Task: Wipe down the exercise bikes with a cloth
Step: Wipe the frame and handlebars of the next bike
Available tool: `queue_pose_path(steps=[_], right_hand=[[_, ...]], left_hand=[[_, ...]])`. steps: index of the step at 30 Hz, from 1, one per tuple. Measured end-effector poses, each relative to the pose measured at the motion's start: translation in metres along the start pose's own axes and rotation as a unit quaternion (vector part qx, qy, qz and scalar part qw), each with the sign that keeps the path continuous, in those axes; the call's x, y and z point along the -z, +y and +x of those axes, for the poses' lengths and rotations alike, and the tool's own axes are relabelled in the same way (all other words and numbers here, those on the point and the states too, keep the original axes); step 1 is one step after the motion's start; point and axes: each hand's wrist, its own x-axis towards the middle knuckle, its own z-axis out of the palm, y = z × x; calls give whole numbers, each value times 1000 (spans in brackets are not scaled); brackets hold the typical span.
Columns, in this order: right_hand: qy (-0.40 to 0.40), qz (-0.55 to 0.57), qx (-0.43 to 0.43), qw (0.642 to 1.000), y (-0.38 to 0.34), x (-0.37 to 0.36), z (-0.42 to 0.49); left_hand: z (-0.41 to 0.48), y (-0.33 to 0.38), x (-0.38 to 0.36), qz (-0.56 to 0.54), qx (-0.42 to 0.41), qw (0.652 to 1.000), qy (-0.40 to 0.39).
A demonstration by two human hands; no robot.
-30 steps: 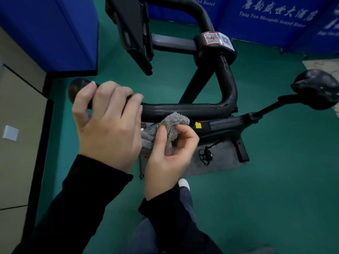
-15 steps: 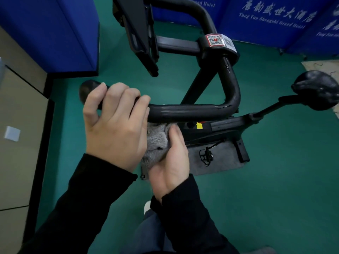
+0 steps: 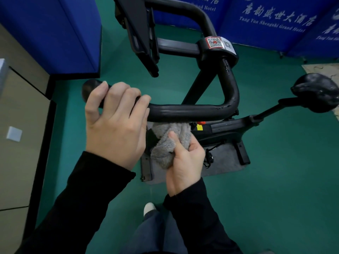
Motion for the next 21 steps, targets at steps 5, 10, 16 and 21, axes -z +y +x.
queue_pose_path(steps=[5, 10, 16, 21], right_hand=[[-109, -79, -27, 991, 11, -21, -10], [-16, -45, -27, 999, 2, -10, -10], [97, -86, 128, 983, -13, 13, 3], [123, -136, 178, 967, -18, 20, 8]], left_hand=[[0, 1, -1, -6, 2, 1000, 7], [0, -1, -1, -12, -8, 1000, 2], [0, 1, -4, -23, 11, 1000, 1], [-1, 1, -4, -42, 16, 999, -26]])
